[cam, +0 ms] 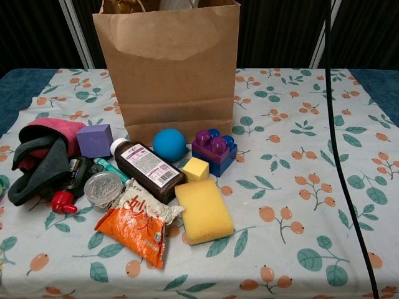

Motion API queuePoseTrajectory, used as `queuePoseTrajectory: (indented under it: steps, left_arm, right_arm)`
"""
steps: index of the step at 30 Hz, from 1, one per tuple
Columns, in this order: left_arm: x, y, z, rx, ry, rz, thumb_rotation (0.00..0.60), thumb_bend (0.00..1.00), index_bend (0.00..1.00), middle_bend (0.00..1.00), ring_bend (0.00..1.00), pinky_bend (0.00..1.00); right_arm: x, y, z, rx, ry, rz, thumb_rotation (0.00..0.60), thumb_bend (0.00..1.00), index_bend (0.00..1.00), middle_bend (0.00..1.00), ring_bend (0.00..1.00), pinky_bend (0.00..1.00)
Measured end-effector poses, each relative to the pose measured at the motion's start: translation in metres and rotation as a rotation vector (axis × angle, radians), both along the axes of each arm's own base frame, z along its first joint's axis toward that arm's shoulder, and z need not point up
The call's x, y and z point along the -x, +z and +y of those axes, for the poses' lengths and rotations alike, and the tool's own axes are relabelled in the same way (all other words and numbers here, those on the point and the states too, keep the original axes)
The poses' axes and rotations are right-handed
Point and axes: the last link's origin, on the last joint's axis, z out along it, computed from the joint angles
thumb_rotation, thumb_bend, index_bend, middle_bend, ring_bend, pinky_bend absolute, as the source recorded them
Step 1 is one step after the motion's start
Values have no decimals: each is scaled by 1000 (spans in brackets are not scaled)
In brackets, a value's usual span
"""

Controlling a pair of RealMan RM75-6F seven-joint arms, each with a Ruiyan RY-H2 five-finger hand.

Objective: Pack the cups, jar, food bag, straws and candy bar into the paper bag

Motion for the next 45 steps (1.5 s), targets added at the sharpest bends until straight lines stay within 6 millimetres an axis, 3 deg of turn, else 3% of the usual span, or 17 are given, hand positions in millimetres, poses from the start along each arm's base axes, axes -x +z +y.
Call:
queuePoseTrajectory:
  steps: [7,9,11,13,15,17,29,32,36,39,45]
  left_arm:
    - [2,0,1,-3,7,-4,600,127,233,250,154,250]
    - [1,1,2,-8,5,-6,600,128,233,249,155,250]
    - [0,2,4,-12,-1,-7,600,128,233,249,155,250]
    - [-1,2,6,-15,-4,-6,600,128,233,250,155,250]
    - [0,3,6,-16,-2,-6,600,128,233,249,155,250]
    - [1,3,7,-15,0,-5,600,127,233,250,155,250]
    - [-6,4,2,-21,-21,-5,600,128,233,249,155,250]
    - [-9,6,1,-20,-28,5,600,128,233,250,155,250]
    - [-13,7,0,-7,-39,30,600,128,233,250,155,250]
    - [-17,4,-1,11,-49,55,600,128,233,250,155,250]
    - [-28,1,-4,44,-76,134,600,128,233,250,155,250]
  right_arm:
    - [7,-9,0,-22,-8,67,600,222,642,546,469,469]
    - [9,-13,-1,-26,-20,71,600,197,609,530,439,422]
    - [9,-14,-2,-25,-33,65,600,96,489,464,347,309]
    - [8,-13,-3,-28,-48,54,600,3,270,328,190,133]
    - [6,-11,-2,-32,-62,40,600,0,98,225,79,30]
    - [3,-6,0,-38,-71,19,600,0,18,174,32,2]
    - [-1,33,19,-51,-71,-133,600,0,0,149,12,0]
    - [7,52,29,-56,-76,-230,600,0,0,159,28,6]
    - [45,83,47,-70,-161,-403,600,0,23,157,25,14]
    - [98,103,66,-79,-296,-529,600,0,19,141,7,5]
    - [242,128,110,-35,-663,-747,600,0,0,58,0,0]
